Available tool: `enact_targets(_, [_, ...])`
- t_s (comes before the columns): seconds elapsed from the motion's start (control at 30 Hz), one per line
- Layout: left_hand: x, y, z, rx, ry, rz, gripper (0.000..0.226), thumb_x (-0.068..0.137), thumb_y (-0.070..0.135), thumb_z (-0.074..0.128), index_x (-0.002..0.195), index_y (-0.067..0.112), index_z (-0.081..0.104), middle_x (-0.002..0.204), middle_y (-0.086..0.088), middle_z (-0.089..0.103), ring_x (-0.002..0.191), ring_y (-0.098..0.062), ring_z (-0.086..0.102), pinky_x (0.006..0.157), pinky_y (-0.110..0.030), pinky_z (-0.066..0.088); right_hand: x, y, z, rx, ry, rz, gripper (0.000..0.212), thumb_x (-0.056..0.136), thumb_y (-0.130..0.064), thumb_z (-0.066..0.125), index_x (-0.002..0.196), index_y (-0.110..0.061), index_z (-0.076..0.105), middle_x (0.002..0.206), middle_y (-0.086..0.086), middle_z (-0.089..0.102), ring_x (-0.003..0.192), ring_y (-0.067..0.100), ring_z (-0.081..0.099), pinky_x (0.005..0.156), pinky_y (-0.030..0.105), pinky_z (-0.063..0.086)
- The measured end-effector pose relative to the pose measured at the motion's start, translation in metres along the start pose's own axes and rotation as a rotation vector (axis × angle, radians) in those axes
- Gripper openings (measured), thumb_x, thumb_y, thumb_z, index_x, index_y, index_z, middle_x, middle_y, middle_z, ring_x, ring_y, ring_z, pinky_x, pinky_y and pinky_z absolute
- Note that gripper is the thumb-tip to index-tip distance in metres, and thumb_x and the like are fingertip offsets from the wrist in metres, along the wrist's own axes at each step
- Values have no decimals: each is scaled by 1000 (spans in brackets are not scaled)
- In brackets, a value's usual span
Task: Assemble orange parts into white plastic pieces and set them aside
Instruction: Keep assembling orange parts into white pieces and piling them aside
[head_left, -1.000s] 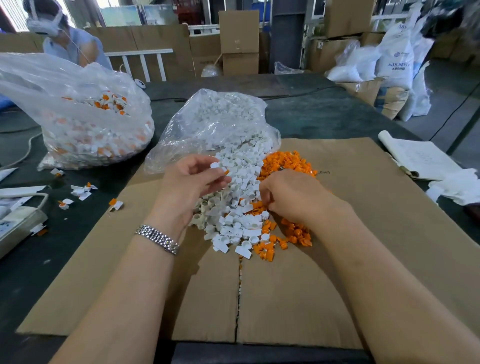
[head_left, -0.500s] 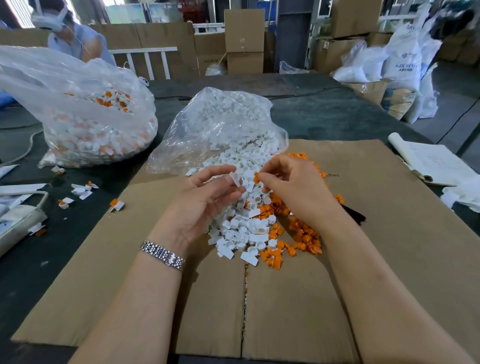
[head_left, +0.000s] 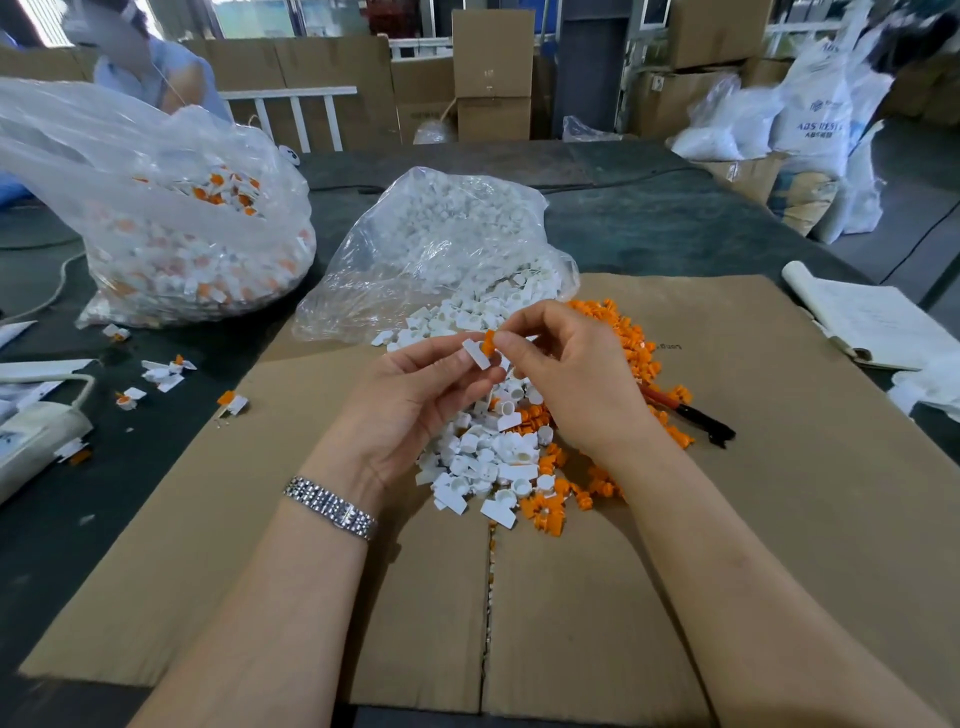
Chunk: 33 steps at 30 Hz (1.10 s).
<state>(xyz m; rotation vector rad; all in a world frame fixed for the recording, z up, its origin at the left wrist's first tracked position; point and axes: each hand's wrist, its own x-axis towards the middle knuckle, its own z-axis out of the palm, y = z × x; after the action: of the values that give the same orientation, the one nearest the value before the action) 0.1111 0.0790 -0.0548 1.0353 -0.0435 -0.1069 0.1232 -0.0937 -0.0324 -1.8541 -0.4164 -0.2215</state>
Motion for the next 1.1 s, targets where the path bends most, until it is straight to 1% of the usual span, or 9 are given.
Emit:
enact_targets(0.13, [0, -1, 1, -10, -19, 31, 22, 85, 1, 67, 102, 2, 80, 105, -19, 77, 95, -27, 77, 75, -22, 61, -1, 1, 5, 38, 26, -11, 3, 96, -19, 66, 96, -16, 68, 82, -9, 68, 69, -1, 60, 64, 14, 49])
enact_targets(0.33, [-1, 0, 4, 46, 46, 91, 24, 81, 2, 69, 103, 3, 78, 97, -17, 78, 86, -24, 78, 74, -22, 61, -2, 7, 9, -164, 34, -56, 6, 96, -28, 66, 94, -22, 64, 98, -10, 58, 74, 5, 52, 66, 11, 40])
enact_targets(0.43, [-2, 0, 5, 84, 75, 121, 22, 81, 4, 71, 102, 4, 76, 95, -18, 78, 86, -26, 78, 76, -25, 62, -2, 8, 9, -180, 33, -40, 9, 95, -31, 66, 91, -23, 63, 92, -9, 60, 67, 4, 49, 62, 13, 36])
enact_targets(0.53, [-3, 3, 6, 71, 45, 93, 14, 81, 9, 73, 93, 7, 81, 99, -18, 78, 89, -26, 78, 79, -28, 63, -1, 8, 10, -150, 51, -34, 12, 94, -30, 67, 87, -21, 62, 88, -6, 61, 65, 5, 50, 62, 18, 39])
enact_targets(0.63, [-2, 4, 4, 81, 54, 56, 14, 78, 6, 76, 90, 6, 82, 94, -18, 78, 86, -25, 78, 79, -29, 63, -3, 7, 7, -170, 15, -45, 13, 93, -30, 69, 88, -21, 61, 88, -9, 61, 67, 4, 52, 61, 13, 40])
enact_targets(0.73, [-2, 6, 1, 68, 73, 25, 12, 77, 6, 76, 87, 7, 83, 89, -14, 79, 79, -21, 78, 77, -27, 64, -3, 4, -1, -78, -102, -36, 18, 89, -27, 75, 102, -22, 64, 93, -8, 65, 69, 1, 54, 65, 13, 45])
enact_targets(0.87, [-4, 9, -2, 54, 29, -14, 11, 81, 6, 75, 89, 7, 82, 91, -16, 78, 82, -23, 78, 72, -26, 63, -2, 1, -9, -24, -195, -102, 35, 91, -16, 73, 123, -26, 66, 93, -4, 67, 71, 3, 56, 72, 19, 50])
enact_targets(1.0, [-5, 7, 1, 82, 33, -20, 20, 80, 4, 75, 99, 2, 77, 91, -17, 78, 81, -24, 78, 73, -26, 63, -4, 4, -7, -84, -133, -145, 22, 92, -14, 71, 113, -22, 73, 89, -3, 68, 74, 9, 63, 72, 19, 52])
enact_targets(1.1, [-5, 7, 3, 87, 39, 8, 16, 78, 2, 75, 93, 4, 72, 88, -16, 77, 78, -24, 77, 73, -27, 63, -4, 6, -6, -114, -107, -161, 20, 92, -14, 72, 110, -21, 73, 89, -4, 67, 76, 10, 64, 74, 21, 54])
